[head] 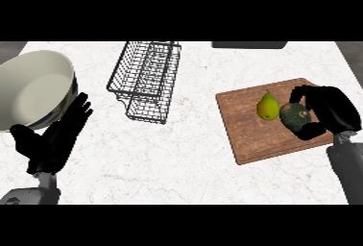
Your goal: Pick the squash from the cutting board and place it in the tiered basket
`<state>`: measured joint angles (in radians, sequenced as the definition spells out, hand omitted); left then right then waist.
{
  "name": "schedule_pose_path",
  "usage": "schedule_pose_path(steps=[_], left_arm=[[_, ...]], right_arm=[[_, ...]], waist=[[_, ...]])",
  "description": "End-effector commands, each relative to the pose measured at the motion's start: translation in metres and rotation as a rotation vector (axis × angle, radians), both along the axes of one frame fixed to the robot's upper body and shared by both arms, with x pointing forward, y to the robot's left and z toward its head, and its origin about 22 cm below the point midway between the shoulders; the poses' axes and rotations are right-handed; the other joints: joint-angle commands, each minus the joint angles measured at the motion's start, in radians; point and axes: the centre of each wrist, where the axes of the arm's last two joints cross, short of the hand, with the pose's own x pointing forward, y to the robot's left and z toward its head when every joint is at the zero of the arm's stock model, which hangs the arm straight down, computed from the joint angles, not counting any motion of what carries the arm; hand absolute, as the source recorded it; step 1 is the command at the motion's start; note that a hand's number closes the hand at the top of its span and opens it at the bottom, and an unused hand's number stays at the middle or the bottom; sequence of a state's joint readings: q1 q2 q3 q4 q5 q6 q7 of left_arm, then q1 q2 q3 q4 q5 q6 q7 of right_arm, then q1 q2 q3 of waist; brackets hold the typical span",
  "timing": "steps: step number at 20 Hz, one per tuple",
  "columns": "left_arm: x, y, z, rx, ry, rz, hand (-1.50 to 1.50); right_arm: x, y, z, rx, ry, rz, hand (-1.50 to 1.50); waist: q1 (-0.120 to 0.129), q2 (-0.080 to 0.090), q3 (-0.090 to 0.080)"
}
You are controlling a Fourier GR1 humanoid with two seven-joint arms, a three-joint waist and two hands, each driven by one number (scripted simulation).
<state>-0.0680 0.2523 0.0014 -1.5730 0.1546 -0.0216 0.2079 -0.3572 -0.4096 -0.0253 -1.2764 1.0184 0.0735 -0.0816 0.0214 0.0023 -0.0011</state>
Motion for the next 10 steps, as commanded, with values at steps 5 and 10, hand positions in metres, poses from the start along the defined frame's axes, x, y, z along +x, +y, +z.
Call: schedule_pose_path(steps=[5, 10], left_arm=[[0.0, 0.003, -0.003, -0.014, 0.018, 0.026, 0.0], [0.001, 0.013, -0.011, 0.002, 0.015, 0.038, 0.0]], right_arm=[[0.021, 0.032, 0.063, 0.45, -0.316, 0.15, 1.5], [0.013, 0.069, 0.125, 0.495, -0.293, 0.235, 1.5]], waist=[[-0.021, -0.005, 0.002], [-0.023, -0.005, 0.0]])
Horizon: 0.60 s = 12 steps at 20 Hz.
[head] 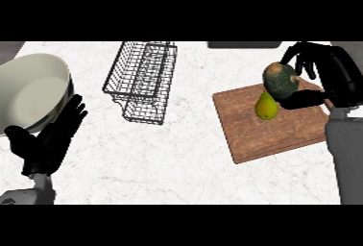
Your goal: Pick the squash from the cutting board and place it in the tiered basket
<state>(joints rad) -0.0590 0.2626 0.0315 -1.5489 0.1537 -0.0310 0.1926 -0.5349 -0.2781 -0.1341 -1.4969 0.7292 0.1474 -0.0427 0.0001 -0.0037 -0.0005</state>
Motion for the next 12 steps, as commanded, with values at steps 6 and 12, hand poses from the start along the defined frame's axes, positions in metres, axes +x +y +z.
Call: schedule_pose_path(steps=[6, 12], left_arm=[[-0.001, 0.007, 0.011, -0.002, -0.005, -0.016, 0.0], [0.002, 0.004, 0.011, -0.009, 0.004, -0.015, 0.0]], right_arm=[[-0.009, 0.072, 0.068, 0.038, 0.055, 0.14, 1.5], [-0.005, 0.149, 0.107, 0.048, 0.028, 0.176, 1.5]], waist=[[0.008, 0.001, 0.0], [0.012, 0.002, 0.0]])
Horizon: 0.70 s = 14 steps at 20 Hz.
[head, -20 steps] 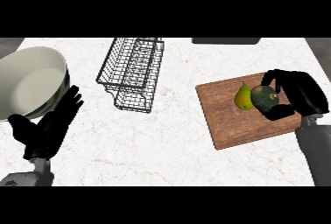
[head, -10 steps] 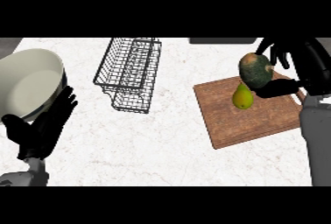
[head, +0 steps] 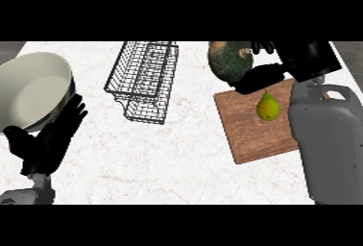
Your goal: Pick the squash from the cutting board and place it in the tiered basket
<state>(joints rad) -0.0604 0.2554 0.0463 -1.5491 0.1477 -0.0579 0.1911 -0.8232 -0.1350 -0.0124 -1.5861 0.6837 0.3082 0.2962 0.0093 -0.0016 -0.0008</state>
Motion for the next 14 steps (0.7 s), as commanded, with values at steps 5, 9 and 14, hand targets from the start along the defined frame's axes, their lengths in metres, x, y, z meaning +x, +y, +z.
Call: schedule_pose_path(steps=[5, 9, 14], left_arm=[[0.002, -0.009, -0.001, -0.003, 0.018, 0.0, 0.0], [0.0, 0.002, 0.003, 0.01, -0.011, -0.02, 0.0], [-0.006, -0.001, 0.006, 0.007, -0.018, -0.002, 0.0]], right_arm=[[0.004, 0.094, 0.028, -0.001, 0.067, 0.011, 1.5], [0.017, 0.126, 0.026, 0.002, 0.055, -0.009, 1.5], [0.03, 0.135, 0.011, -0.004, 0.12, -0.03, 1.5]], waist=[[0.007, 0.002, 0.0], [0.017, 0.004, 0.0], [0.009, 0.002, 0.0]])
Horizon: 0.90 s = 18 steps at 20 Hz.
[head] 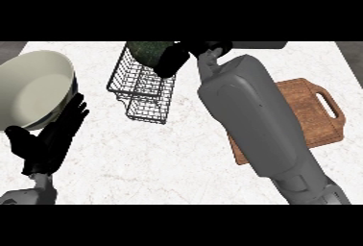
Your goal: Pick the squash from the cutting board and place it in the tiered basket
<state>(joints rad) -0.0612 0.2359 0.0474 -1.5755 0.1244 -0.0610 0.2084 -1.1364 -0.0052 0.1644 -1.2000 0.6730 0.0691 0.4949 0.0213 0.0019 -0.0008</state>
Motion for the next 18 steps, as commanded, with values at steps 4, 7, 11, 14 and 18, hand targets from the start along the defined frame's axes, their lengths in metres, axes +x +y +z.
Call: schedule_pose_path(steps=[4, 7, 11, 14, 18], left_arm=[[0.005, -0.001, -0.004, -0.009, -0.002, 0.0, 0.0], [0.004, -0.01, -0.012, -0.014, 0.011, -0.024, 0.0], [0.008, 0.008, -0.004, -0.002, -0.008, 0.0, 0.0], [0.013, -0.017, 0.003, 0.005, -0.002, -0.018, 0.0], [0.005, -0.006, 0.012, -0.004, -0.015, -0.025, 0.0]], right_arm=[[0.001, 0.036, -0.017, -0.015, 0.058, -0.04, 1.5], [0.02, 0.035, -0.028, -0.029, 0.072, -0.021, 1.5], [0.031, 0.035, -0.049, -0.063, 0.038, -0.043, 1.5], [0.031, 0.044, -0.051, -0.064, 0.016, -0.08, 1.5], [0.045, 0.037, -0.065, -0.056, -0.011, -0.101, 1.5]], waist=[[-0.002, -0.001, 0.0], [0.002, 0.002, 0.0], [0.008, 0.004, 0.0], [0.013, 0.003, 0.0], [0.018, 0.005, 0.0]])
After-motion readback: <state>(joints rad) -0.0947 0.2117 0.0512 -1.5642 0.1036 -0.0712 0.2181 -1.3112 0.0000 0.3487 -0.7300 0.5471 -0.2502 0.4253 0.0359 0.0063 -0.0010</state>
